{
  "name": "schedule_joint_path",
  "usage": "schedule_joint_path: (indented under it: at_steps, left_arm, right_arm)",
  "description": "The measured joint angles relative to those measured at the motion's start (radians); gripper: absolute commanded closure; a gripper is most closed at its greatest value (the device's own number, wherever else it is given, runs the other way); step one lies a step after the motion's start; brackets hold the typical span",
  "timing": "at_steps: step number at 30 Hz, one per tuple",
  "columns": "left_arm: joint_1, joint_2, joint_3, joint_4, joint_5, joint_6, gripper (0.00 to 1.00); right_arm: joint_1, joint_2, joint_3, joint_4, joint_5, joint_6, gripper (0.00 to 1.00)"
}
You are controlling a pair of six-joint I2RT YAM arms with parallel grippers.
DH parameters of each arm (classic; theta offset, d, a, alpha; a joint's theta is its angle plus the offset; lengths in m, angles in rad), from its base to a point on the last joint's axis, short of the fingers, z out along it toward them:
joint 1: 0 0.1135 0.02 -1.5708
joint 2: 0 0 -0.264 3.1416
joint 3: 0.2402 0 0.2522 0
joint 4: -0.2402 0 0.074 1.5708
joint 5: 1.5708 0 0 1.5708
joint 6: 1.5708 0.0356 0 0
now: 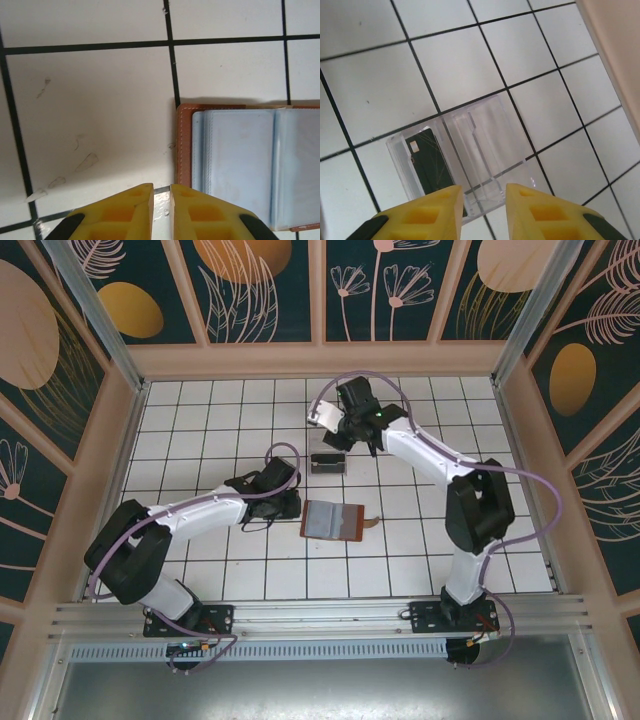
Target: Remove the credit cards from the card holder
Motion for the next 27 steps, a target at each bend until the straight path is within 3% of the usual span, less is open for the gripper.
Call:
schedule_joint_path:
  at_steps: [16,27]
  left_arm:
    - [0.006,0.103,-0.029,0.053,0.126,0.003,0.86]
    - [0.013,0.111,-0.052,0.084,0.191,0.006,0.86]
  right_arm:
    - [0.033,-0.320,-0.413,0.164,0.063,0.814,0.80]
    - [0.093,-0.393,-0.454,0.161,0.087,1.045,0.81]
